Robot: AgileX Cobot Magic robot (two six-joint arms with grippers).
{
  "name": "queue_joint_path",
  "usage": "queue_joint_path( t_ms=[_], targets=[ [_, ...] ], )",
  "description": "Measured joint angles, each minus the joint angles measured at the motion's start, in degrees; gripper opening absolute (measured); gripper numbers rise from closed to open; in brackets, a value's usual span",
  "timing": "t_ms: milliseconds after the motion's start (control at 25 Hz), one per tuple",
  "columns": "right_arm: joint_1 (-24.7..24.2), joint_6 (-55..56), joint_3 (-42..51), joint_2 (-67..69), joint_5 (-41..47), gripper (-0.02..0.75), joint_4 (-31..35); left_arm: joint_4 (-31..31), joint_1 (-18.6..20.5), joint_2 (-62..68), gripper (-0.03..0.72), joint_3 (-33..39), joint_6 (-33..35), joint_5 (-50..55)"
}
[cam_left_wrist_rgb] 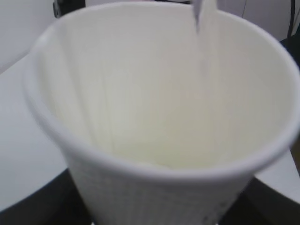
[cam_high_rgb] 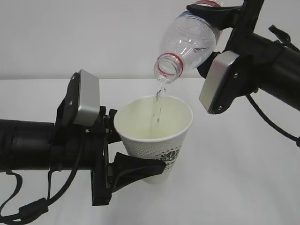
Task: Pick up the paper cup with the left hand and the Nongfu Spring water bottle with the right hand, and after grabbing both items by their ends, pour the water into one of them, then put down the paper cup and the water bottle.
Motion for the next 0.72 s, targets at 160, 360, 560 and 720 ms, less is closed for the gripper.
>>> queue_joint_path(
  t_ms=[160,360,560,720],
  targets=[
    [0.0,0.0,0.0,0.0,-0.1,0.47,0.2,0.0,0.0,0.0,0.496,0.0,0.0,-0.4],
    [0.0,0.0,0.0,0.0,-0.2,0.47,0.3,0.1,0.0,0.0,0.495,0.0,0.0,-0.4],
    [0.0,0.0,0.0,0.0,-0.8,0.47,0.3,0.1,0.0,0.0,0.493,0.0,0.0,-0.4],
    [0.0,0.0,0.0,0.0,-1.6,0.47,0.8,0.1,0.0,0.0,0.492,0.0,0.0,-0.4]
  ],
)
